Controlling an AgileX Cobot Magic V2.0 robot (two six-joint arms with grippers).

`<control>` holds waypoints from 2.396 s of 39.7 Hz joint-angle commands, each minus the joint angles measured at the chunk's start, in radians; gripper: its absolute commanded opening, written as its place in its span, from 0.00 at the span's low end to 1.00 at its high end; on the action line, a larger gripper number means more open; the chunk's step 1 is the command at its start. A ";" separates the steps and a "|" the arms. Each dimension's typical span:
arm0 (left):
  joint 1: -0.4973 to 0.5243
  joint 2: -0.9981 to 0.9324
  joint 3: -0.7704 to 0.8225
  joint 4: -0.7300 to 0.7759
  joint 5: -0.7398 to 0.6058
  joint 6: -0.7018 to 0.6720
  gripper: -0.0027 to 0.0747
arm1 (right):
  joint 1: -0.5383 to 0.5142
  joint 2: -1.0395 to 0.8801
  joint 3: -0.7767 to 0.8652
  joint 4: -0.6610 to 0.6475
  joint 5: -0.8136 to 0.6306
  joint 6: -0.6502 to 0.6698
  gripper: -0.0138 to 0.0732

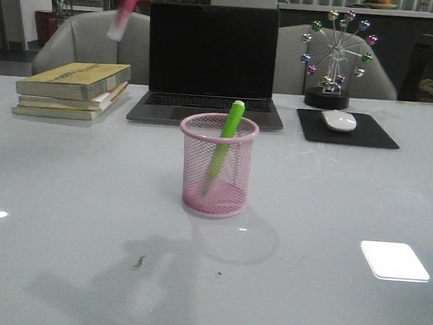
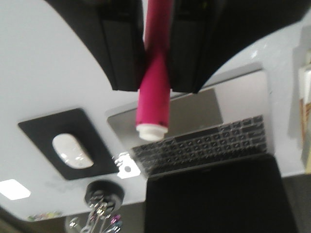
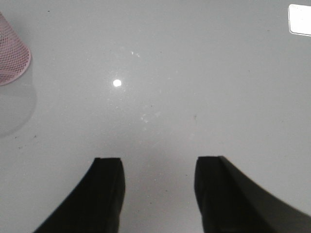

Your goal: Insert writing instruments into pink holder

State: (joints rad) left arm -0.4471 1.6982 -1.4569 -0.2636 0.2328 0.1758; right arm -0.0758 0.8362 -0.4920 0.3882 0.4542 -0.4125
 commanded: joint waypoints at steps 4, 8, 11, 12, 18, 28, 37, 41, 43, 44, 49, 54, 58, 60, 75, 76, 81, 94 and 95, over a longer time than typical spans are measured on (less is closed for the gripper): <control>-0.118 -0.057 0.061 -0.023 -0.379 -0.003 0.16 | 0.000 -0.011 -0.029 0.018 -0.051 -0.015 0.67; -0.177 -0.057 0.142 -0.056 -0.544 -0.005 0.16 | 0.000 -0.011 -0.029 0.018 -0.051 -0.015 0.67; -0.208 -0.057 0.206 -0.061 -0.627 -0.005 0.16 | 0.000 -0.011 -0.029 0.018 -0.051 -0.015 0.67; -0.218 -0.055 0.228 -0.061 -0.645 -0.005 0.16 | 0.000 -0.011 -0.029 0.018 -0.051 -0.015 0.67; -0.259 -0.014 0.328 -0.094 -0.752 -0.014 0.16 | 0.000 -0.011 -0.029 0.018 -0.051 -0.015 0.67; -0.312 0.069 0.370 -0.107 -0.809 -0.021 0.16 | 0.000 -0.011 -0.029 0.018 -0.050 -0.015 0.67; -0.310 0.088 0.370 -0.095 -0.798 -0.021 0.18 | 0.000 -0.011 -0.029 0.018 -0.049 -0.015 0.67; -0.314 0.082 0.370 -0.090 -0.779 -0.021 0.33 | 0.000 -0.011 -0.029 0.018 -0.044 -0.015 0.67; -0.314 0.080 0.370 -0.090 -0.772 -0.021 0.45 | 0.000 -0.011 -0.029 0.018 -0.042 -0.015 0.67; -0.314 0.075 0.370 -0.090 -0.769 -0.021 0.50 | 0.000 -0.011 -0.029 0.018 -0.042 -0.015 0.67; -0.314 0.059 0.370 -0.090 -0.769 -0.021 0.71 | 0.000 -0.011 -0.029 0.018 -0.042 -0.015 0.67; -0.310 0.024 0.370 -0.090 -0.764 -0.021 0.65 | 0.000 -0.011 -0.029 0.018 -0.042 -0.015 0.67; -0.293 -0.038 0.370 -0.079 -0.684 0.047 0.58 | 0.000 -0.011 -0.029 0.018 -0.042 -0.015 0.67; -0.279 -0.067 0.370 -0.079 -0.631 0.103 0.56 | 0.000 -0.011 -0.029 0.018 -0.042 -0.015 0.67; -0.065 -0.351 0.370 -0.080 -0.460 0.146 0.56 | 0.000 -0.011 -0.029 0.018 -0.042 -0.015 0.67; -0.045 -0.367 0.370 -0.080 -0.438 0.146 0.56 | 0.000 -0.011 -0.029 0.018 -0.042 -0.015 0.67; 0.042 -0.459 0.370 -0.080 -0.308 0.148 0.56 | 0.000 -0.011 -0.029 0.018 -0.044 -0.015 0.67; 0.274 -0.697 0.557 -0.080 -0.221 0.150 0.56 | 0.004 -0.011 -0.029 0.018 -0.057 -0.015 0.67; 0.284 -0.721 0.577 -0.080 -0.221 0.150 0.56 | 0.004 -0.011 -0.029 0.018 -0.057 -0.015 0.67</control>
State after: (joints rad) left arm -0.1946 1.0563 -0.9086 -0.3461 0.0592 0.3217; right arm -0.0758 0.8362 -0.4920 0.3882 0.4649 -0.4125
